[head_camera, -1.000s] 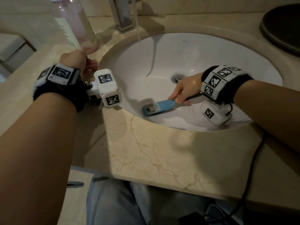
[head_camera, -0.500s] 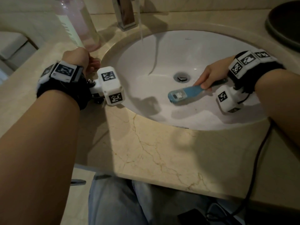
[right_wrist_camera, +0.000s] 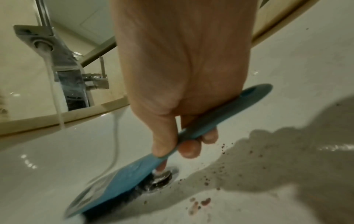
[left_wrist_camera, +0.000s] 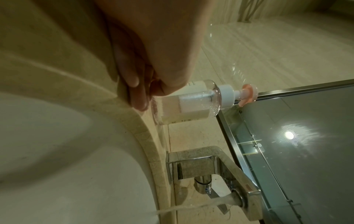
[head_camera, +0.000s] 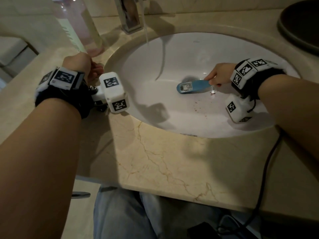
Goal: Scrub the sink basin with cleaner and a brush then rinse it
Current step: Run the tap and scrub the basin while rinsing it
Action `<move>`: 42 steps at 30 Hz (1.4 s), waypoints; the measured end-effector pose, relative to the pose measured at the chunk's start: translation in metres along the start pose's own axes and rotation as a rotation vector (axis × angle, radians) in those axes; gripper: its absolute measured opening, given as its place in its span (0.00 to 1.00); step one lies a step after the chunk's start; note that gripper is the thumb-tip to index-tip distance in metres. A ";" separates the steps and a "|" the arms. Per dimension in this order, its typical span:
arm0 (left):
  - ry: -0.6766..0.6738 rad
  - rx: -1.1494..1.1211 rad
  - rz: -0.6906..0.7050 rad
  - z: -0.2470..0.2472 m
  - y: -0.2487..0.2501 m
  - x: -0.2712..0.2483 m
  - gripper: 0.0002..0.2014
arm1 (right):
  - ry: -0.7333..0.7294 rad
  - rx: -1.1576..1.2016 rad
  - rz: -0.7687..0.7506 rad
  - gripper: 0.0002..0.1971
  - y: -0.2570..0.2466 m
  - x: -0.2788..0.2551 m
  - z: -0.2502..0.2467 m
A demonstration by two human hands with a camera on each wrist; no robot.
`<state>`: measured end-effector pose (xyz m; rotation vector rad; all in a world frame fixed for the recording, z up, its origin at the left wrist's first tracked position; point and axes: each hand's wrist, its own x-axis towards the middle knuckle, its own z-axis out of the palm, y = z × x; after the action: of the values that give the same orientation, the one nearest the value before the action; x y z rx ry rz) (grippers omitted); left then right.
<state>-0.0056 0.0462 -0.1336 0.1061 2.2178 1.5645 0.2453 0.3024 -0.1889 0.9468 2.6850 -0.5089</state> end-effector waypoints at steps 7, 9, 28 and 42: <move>-0.044 0.012 0.013 -0.001 0.001 -0.001 0.24 | -0.596 0.153 0.038 0.22 -0.007 -0.023 0.000; -0.008 0.016 0.032 0.000 0.000 -0.002 0.17 | -0.623 0.116 0.036 0.22 -0.012 -0.024 -0.003; -0.020 -0.003 0.023 0.002 0.003 -0.011 0.19 | -0.446 -0.118 -0.060 0.16 -0.017 -0.008 0.001; -0.134 0.020 0.013 0.000 0.006 -0.011 0.09 | 0.498 -0.588 -0.139 0.15 -0.042 0.011 -0.034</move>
<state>0.0036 0.0445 -0.1250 0.2255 2.1330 1.4972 0.2060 0.2914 -0.1511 0.7816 3.0493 0.5530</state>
